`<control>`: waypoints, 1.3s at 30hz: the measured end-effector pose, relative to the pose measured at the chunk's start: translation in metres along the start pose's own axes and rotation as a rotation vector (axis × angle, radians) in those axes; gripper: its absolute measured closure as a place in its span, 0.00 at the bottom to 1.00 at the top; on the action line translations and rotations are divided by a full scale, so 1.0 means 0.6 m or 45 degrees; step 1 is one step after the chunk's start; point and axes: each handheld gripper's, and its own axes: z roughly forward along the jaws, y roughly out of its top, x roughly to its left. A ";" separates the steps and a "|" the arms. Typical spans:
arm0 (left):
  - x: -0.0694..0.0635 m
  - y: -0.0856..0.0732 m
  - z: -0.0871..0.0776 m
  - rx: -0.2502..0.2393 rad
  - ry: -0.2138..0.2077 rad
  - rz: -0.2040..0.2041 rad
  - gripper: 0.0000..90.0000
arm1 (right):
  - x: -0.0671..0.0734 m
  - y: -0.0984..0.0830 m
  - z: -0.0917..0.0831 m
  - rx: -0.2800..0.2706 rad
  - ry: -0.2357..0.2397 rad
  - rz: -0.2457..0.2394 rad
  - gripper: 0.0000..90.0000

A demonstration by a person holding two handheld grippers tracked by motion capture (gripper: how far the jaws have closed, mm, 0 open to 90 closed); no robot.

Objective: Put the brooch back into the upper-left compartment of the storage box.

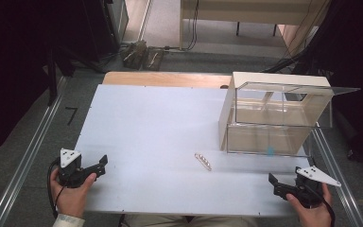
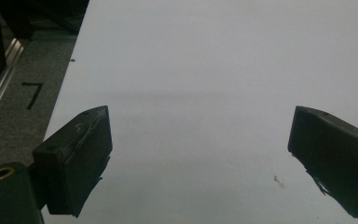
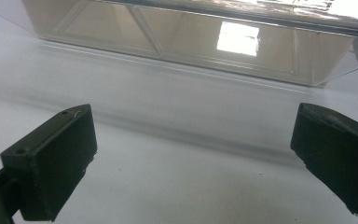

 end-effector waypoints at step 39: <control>-0.002 -0.002 0.001 0.008 -0.008 0.008 0.07 | 0.082 0.015 0.031 -0.020 0.167 -0.165 0.03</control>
